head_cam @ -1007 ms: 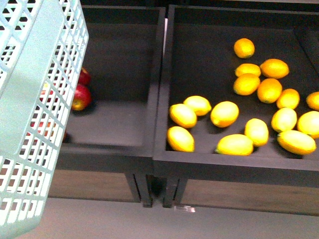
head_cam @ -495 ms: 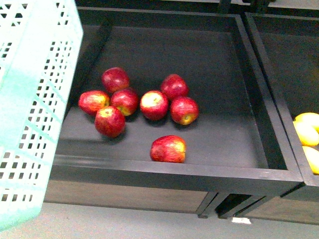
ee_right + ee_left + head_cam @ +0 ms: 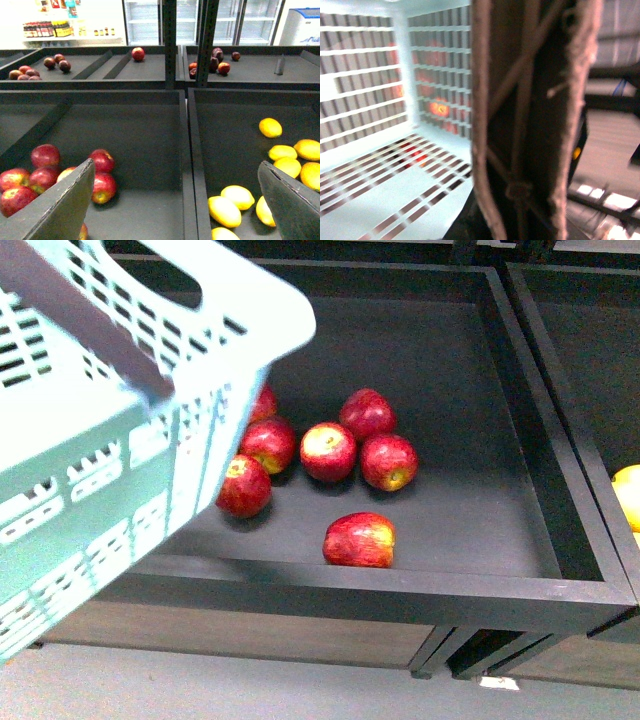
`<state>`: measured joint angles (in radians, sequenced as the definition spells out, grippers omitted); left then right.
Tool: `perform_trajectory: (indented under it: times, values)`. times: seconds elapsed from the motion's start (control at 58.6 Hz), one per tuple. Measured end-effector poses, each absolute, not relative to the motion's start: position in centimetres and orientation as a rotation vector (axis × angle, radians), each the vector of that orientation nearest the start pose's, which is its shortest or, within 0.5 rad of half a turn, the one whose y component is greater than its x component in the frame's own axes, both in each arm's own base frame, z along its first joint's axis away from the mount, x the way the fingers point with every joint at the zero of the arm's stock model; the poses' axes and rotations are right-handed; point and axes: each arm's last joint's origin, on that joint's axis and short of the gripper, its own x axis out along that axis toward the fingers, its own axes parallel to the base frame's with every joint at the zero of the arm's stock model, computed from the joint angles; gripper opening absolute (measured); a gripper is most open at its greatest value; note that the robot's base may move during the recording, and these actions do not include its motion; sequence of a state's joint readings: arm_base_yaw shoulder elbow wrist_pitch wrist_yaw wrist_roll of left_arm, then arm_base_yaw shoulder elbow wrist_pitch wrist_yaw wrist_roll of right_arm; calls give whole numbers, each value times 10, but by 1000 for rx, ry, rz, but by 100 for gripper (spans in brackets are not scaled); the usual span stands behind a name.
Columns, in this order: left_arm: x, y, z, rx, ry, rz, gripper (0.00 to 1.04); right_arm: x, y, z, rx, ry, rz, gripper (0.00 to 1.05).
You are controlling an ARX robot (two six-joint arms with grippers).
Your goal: Pick lemon and mango into basket
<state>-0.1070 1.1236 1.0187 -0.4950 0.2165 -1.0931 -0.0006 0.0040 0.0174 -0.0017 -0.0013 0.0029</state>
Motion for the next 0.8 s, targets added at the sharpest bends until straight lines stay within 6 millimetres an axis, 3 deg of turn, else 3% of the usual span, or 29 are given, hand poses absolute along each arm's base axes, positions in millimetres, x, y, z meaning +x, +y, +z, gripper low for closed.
perform_trajectory:
  times: [0.137,0.273,0.324,0.529,0.631,0.802]
  values:
    - [285,-74,316,-933,775,-80,5,97,0,169,3,-12,0,96]
    - [309,-112,322,-885,803,-178,5,97,0,169,3,-12,0,96]
    - [316,-138,324,-875,826,-254,5,97,0,169,3,-12,0,96]
    - [313,-198,317,-876,942,-420,5,97,0,169,3,-12,0,96]
    - [308,-209,313,-870,978,-451,5,97,0,169,3,-12,0,96]
    - [309,-209,315,-884,976,-449,5,97,0,169,3,-12,0,96]
